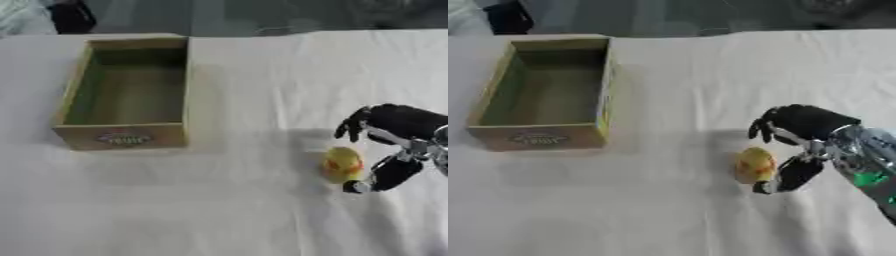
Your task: Pick up objects on the table and place them in the box.
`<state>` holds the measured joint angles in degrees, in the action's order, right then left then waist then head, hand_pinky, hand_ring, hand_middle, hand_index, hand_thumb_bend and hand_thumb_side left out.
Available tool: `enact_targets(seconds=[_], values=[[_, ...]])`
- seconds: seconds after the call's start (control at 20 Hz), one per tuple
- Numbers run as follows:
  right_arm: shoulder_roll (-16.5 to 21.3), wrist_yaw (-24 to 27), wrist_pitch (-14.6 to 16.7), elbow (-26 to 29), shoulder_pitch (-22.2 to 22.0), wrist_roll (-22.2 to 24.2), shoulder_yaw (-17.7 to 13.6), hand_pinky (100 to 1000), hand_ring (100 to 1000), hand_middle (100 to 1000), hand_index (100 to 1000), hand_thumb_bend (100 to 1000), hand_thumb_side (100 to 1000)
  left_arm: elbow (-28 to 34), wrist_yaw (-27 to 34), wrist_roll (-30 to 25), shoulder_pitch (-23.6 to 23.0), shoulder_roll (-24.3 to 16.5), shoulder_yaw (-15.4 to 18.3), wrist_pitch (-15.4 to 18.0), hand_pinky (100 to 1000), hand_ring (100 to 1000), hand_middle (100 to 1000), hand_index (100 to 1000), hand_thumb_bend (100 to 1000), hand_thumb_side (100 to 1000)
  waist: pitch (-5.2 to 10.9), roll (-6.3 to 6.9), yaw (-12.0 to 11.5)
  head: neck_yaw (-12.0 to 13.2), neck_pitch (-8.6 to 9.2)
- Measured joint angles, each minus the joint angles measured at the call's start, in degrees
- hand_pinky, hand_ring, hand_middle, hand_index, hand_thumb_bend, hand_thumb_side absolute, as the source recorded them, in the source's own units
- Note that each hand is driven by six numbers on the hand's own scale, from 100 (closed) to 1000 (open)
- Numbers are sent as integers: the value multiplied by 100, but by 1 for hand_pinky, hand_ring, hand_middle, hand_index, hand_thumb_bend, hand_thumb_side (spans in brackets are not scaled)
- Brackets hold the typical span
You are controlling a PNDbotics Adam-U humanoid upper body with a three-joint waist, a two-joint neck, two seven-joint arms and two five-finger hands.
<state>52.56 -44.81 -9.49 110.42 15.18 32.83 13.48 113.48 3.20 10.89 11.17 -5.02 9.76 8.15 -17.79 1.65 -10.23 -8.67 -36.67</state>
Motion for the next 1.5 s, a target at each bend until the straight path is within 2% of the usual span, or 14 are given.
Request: enact_targets(seconds=[0.55,0.95,1.15,1.2,1.3,1.5], values=[[-47,-52,9,-174,29,-80,75,737,726,517,720,584,330,0,-9,-23,0,1,-1,-1,450,512,501,789,100,963,-24,2,-19,-10,2],[-91,5,31,-316,68,-206,31,717,675,432,615,541,272,0,-19,-33,0,2,-1,-4,451,512,501,789,100,964,-32,1,-22,-10,2],[-94,90,4,-363,74,-354,17,712,659,427,603,428,201,0,-20,-40,0,2,-1,0,451,512,501,788,100,963,-32,1,-10,-10,2],[-95,113,-5,-370,73,-378,15,712,659,427,603,428,201,0,-20,-42,0,2,-1,-1,451,512,501,788,100,963,-32,1,-8,-10,2],[-97,154,-27,-375,71,-407,10,709,647,424,598,340,149,0,-20,-48,0,2,-1,-3,451,512,501,787,100,962,-33,1,-8,-9,2],[-98,274,-77,-384,68,-410,-2,707,635,421,593,253,116,0,-20,-53,0,2,-1,-3,451,512,501,786,100,962,-33,1,-8,-9,2]])
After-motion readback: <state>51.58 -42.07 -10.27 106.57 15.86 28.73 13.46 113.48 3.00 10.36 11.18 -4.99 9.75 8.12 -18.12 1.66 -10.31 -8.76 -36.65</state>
